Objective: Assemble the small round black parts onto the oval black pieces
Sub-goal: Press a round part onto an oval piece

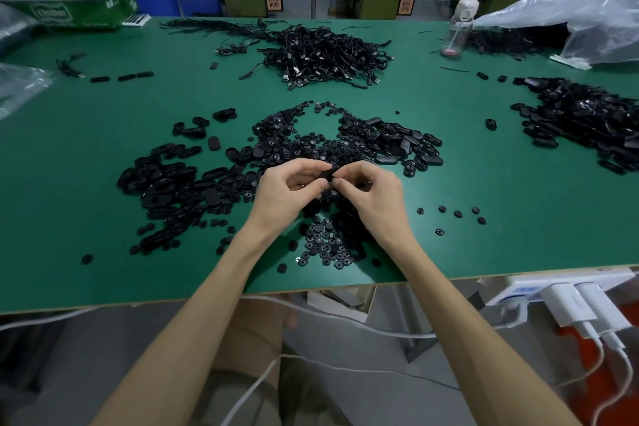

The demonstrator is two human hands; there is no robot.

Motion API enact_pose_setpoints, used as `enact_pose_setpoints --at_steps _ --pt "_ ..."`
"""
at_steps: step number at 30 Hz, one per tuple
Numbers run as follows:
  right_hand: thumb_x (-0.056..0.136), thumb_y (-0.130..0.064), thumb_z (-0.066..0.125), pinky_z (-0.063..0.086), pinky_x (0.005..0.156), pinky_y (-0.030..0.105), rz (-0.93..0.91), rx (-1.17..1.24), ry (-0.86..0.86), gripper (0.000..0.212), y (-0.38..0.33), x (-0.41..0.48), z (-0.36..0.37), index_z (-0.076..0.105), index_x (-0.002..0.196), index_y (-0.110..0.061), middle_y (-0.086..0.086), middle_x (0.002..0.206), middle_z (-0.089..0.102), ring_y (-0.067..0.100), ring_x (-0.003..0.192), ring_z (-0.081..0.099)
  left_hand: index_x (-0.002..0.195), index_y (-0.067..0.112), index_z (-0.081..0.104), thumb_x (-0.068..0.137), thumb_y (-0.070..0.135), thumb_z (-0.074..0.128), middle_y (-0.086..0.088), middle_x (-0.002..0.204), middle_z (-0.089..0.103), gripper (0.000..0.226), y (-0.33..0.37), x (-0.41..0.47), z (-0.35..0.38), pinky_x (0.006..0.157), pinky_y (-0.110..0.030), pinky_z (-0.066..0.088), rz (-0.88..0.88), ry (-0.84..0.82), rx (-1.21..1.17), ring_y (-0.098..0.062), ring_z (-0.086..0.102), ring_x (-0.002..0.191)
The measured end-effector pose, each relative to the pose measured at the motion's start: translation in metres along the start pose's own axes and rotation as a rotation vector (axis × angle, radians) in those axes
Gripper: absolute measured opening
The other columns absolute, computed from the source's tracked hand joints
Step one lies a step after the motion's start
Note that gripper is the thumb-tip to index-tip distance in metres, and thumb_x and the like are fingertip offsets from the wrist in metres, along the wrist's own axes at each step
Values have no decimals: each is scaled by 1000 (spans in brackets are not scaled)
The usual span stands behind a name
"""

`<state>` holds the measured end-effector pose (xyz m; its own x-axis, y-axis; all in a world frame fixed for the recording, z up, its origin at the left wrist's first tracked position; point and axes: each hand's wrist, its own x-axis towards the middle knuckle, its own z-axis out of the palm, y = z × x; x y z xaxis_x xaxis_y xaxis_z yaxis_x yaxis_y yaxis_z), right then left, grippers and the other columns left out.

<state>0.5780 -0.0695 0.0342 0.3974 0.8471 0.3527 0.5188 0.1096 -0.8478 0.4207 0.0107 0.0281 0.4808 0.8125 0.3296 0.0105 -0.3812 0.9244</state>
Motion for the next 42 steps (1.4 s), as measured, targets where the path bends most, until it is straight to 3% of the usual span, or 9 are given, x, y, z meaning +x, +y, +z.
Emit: enact_pose_setpoints --at_steps 5,9,15,19,26,28,32,37,42 --pt "90 -11 76 54 75 30 2 15 11 6 0 0 -1 77 92 -16 -5 82 75 15 79 67 114 12 78 90 5 78 -2 99 80 25 -3 1 1 84 -35 62 1 -15 27 -21 77 90" --pt "89 -8 77 52 71 21 -10 21 16 8 -1 -1 -1 75 94 -15 -6 83 74 11 78 66 113 12 78 89 4 79 -3 98 80 25 -4 2 1 82 -30 62 8 -19 28 -19 76 88" --pt "90 -8 75 54 74 28 8 14 -2 8 -1 0 0 77 94 -15 -6 84 75 17 80 66 114 8 77 90 2 78 -4 100 80 25 -5 3 2 80 -26 60 13 -28 20 -18 77 89" --pt "89 -11 77 53 72 26 4 30 -3 6 0 0 -1 77 93 -16 -7 86 74 16 79 65 114 8 77 90 2 77 -3 100 80 24 -6 2 0 82 -28 61 17 -38 -5 -19 77 92" --pt "83 -13 85 50 76 23 -1 120 10 17 6 2 -3 74 96 -15 3 97 70 20 84 62 111 4 75 93 -4 71 -9 95 80 21 -6 2 0 82 -29 61 5 -45 -63 -24 78 87" --pt "83 -14 86 52 76 26 14 159 -5 22 6 3 -3 73 100 -15 3 94 72 20 83 64 110 3 75 93 -5 70 -9 95 80 20 -5 2 0 81 -27 61 3 -40 -70 -23 78 86" --pt "81 -16 87 52 71 29 44 187 -52 17 8 3 -1 73 91 -15 0 83 74 10 73 63 108 3 75 92 -4 72 -9 94 79 18 -3 1 0 77 -24 59 8 -47 -31 -20 77 81" --pt "80 -17 88 58 66 34 60 220 -59 18 9 3 -1 73 88 -13 7 78 74 16 66 66 108 1 75 90 -1 76 -13 96 78 18 -4 1 1 77 -27 61 -5 -40 1 -24 77 82" --pt "84 -8 84 61 73 35 73 286 -85 11 10 3 -1 75 92 -9 9 79 77 19 69 72 107 1 75 88 3 78 -12 94 79 19 -4 1 1 80 -36 63 -29 -18 7 -27 77 82"
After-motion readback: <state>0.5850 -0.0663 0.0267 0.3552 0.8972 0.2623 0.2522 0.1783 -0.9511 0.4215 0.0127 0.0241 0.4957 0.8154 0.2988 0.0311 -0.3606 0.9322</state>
